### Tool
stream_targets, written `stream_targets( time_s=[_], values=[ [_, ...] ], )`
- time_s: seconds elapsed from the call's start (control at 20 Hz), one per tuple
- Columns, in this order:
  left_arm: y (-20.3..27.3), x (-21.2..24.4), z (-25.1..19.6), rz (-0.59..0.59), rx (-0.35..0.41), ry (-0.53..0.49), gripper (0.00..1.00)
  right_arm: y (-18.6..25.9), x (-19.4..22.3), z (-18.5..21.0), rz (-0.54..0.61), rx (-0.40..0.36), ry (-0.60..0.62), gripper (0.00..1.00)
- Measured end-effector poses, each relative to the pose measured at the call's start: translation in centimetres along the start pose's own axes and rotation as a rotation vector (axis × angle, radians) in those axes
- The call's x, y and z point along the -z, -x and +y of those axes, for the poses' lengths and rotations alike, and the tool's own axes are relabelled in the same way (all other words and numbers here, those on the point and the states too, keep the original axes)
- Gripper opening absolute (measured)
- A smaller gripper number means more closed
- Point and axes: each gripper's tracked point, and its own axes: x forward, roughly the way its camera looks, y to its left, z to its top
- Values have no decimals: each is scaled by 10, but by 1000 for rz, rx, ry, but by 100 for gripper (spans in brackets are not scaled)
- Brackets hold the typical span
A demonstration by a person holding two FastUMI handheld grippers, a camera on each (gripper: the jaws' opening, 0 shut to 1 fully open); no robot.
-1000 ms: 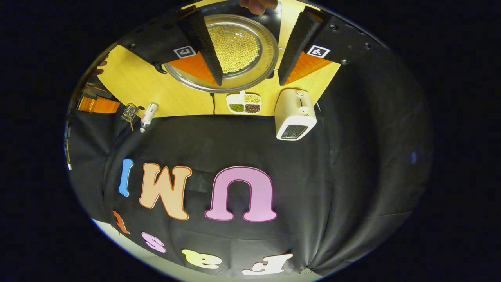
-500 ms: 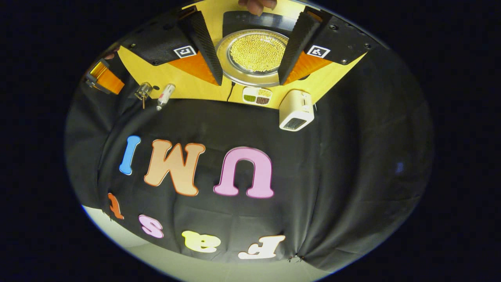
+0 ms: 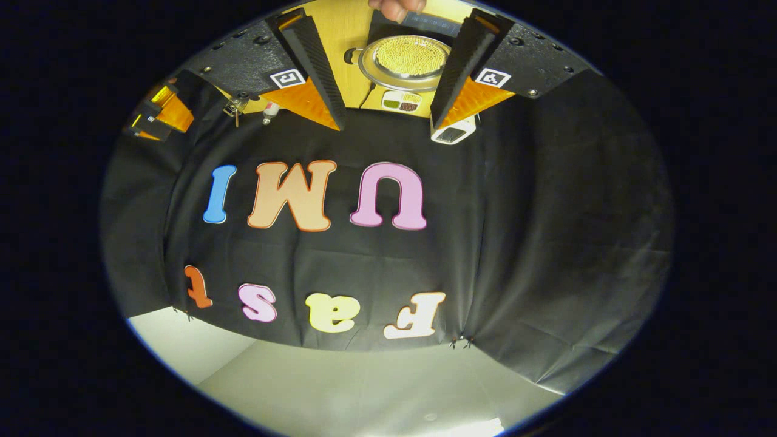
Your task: First push the handle of the pot to place it horizontally, then grasp the pot with both hands and set it on the induction cooktop.
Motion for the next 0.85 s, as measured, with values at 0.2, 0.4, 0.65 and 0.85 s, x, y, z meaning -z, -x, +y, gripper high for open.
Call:
stream_targets(
  time_s=[0.2, 0.4, 0.65, 0.85],
  values=[
    [11, -44, -32, -143, 98, -47, 84, 20, -42, -10, -76, 61, -30, 92],
    [21, -48, -21, -151, 106, -80, 84, 39, -53, -8, -83, 104, -27, 92],
    [32, -42, -8, -147, 124, -91, 85, 54, -49, 18, -58, 106, -15, 95],
    [38, -36, 6, -138, 119, -68, 84, 59, -47, 33, -63, 111, 3, 92]
  ],
)
